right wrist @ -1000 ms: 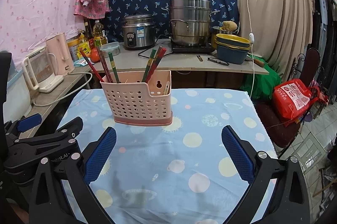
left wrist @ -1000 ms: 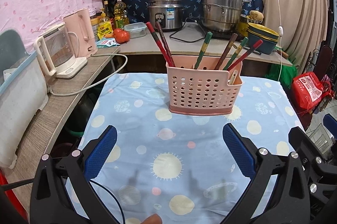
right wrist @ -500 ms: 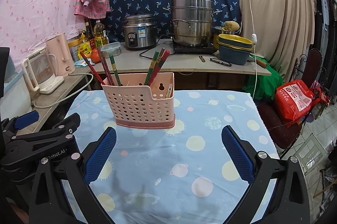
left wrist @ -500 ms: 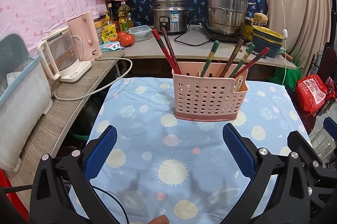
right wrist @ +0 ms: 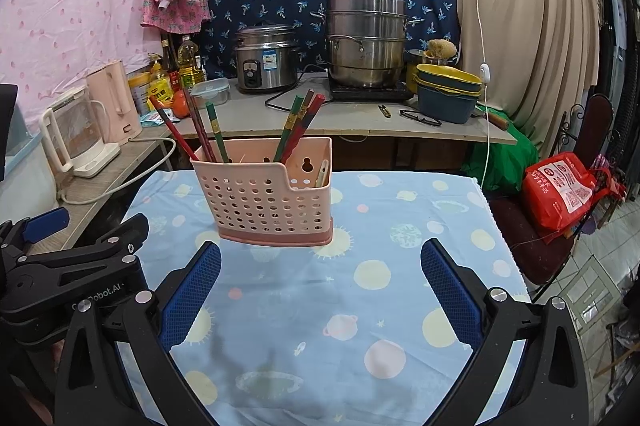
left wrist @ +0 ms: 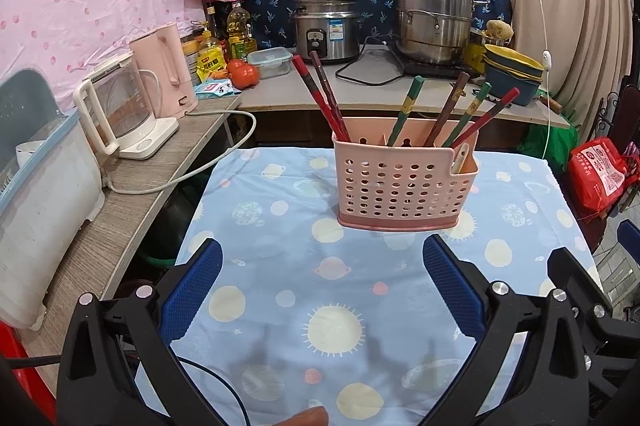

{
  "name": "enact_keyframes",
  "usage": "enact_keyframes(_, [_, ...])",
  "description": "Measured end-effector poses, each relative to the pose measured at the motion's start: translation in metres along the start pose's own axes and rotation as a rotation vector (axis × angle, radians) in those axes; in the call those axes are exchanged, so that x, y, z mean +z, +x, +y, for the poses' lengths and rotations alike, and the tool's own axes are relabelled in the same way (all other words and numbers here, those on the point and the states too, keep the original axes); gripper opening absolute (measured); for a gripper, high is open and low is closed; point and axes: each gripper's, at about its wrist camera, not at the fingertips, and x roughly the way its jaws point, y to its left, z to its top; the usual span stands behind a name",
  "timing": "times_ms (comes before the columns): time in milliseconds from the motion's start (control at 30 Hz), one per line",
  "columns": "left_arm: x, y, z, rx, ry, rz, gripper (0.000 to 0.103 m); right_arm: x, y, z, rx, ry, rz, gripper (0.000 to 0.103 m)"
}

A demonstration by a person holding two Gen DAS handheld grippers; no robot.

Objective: Organize utensils

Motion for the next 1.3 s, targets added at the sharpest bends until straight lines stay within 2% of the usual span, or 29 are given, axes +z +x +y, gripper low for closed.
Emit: enact_keyframes(1300, [-0.0008, -0.0014, 0.0012, 0.055, -0.005, -0.002, 0.096, -0.0013, 0.0055, 0.0020, 0.006, 0.002, 0.004, 0.096])
